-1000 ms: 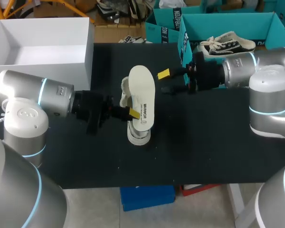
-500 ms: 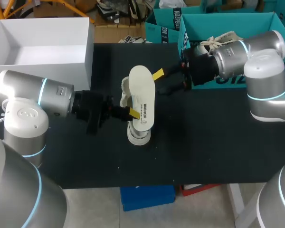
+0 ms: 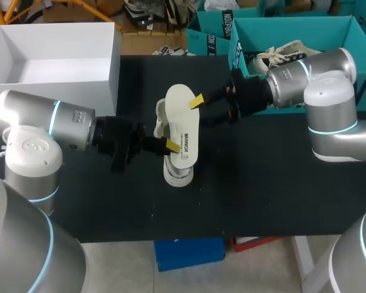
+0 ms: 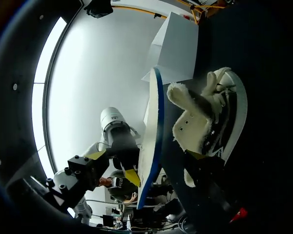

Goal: Take the shoe out of the shoebox, open the shoe tongue, remove and reinsert the insole, then place the shoe into the shoebox

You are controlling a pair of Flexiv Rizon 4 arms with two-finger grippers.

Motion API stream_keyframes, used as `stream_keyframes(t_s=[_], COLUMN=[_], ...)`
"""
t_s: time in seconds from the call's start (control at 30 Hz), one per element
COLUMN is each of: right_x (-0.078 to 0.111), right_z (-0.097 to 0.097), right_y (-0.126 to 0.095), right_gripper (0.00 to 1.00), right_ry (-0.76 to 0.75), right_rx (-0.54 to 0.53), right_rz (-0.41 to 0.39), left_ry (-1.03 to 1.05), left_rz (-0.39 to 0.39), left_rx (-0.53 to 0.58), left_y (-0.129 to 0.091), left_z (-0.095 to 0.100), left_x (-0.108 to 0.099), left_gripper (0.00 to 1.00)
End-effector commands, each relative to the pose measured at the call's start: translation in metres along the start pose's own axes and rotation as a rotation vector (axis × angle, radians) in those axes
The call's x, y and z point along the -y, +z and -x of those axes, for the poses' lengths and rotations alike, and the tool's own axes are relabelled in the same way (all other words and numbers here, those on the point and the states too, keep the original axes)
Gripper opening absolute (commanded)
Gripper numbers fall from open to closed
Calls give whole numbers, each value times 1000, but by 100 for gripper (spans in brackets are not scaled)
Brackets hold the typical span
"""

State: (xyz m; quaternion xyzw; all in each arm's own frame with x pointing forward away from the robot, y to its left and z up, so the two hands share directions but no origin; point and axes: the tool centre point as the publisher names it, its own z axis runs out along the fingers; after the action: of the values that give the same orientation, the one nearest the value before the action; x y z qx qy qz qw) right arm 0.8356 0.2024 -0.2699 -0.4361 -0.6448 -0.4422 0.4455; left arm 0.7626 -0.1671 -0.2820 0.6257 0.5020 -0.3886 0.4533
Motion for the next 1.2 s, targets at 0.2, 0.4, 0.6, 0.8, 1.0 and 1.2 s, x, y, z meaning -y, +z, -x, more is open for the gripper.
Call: stream_keyframes(t_s=[0.2,0.4,0.6,0.8,1.0,1.2], right_x=[0,0,0,0,0,0], right_z=[6,10,10,10,10,10], right_y=[11,13,13,13,13,13], right_gripper=[88,0,0,0,0,0], right_ry=[3,13,13,13,13,13], right_rx=[-7,6,6,6,6,6], right_rz=[9,18,18,18,18,18], left_ry=[3,3,3,3,5,-35], left_rz=[7,7,7,7,-1,15], left_rx=[-1,-1,-1,-1,3,-21], left_y=[1,1,1,1,0,-5], left_z=[0,0,0,0,0,4], left_x=[1,1,1,1,1,-2], left_gripper=[0,0,0,0,0,100])
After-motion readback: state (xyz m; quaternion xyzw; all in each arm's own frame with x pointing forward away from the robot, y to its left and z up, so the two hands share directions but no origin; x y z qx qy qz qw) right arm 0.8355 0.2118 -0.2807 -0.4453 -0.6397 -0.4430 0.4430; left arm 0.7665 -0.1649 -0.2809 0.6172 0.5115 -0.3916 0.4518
